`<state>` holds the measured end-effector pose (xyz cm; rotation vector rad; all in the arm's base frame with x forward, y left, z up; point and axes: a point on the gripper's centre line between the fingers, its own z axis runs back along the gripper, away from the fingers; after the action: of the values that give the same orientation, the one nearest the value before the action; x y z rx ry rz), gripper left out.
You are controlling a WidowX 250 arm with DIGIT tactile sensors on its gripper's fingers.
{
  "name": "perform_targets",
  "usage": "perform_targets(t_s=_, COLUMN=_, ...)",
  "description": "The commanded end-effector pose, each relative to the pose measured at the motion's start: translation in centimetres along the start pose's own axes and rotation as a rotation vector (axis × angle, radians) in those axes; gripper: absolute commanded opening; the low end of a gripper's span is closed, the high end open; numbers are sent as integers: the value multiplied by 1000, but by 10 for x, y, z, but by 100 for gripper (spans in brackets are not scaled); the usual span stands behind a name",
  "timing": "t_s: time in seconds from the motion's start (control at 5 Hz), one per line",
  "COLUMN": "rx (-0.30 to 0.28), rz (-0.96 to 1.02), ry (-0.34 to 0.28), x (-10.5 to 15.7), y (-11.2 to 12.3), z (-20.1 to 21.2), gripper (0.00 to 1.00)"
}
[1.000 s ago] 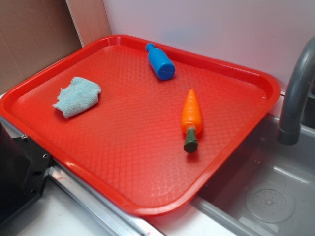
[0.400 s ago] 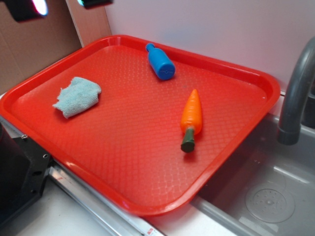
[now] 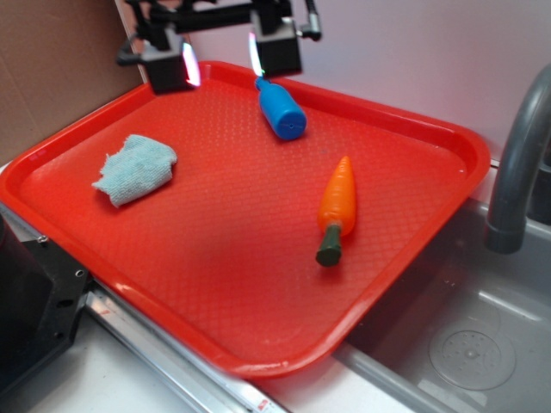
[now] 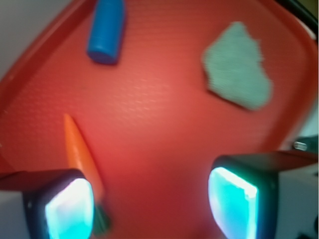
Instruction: Grab the carrot.
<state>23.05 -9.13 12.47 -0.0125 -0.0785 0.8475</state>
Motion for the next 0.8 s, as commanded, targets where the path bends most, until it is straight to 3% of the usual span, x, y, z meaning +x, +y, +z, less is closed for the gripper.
perform_targets(t_s=0.0, rx=-72, rz=-189, ry=67, x=-20, y=-42, z=-54, gripper=100)
perform_targets(t_s=0.4, rx=-74, rz=-318, ry=84, x=-39, y=-62, z=-94, gripper=100)
perform_targets(t_s=0.6, rx=-18, rz=-310, ry=69, x=-41, y=-63, z=-103, gripper=100)
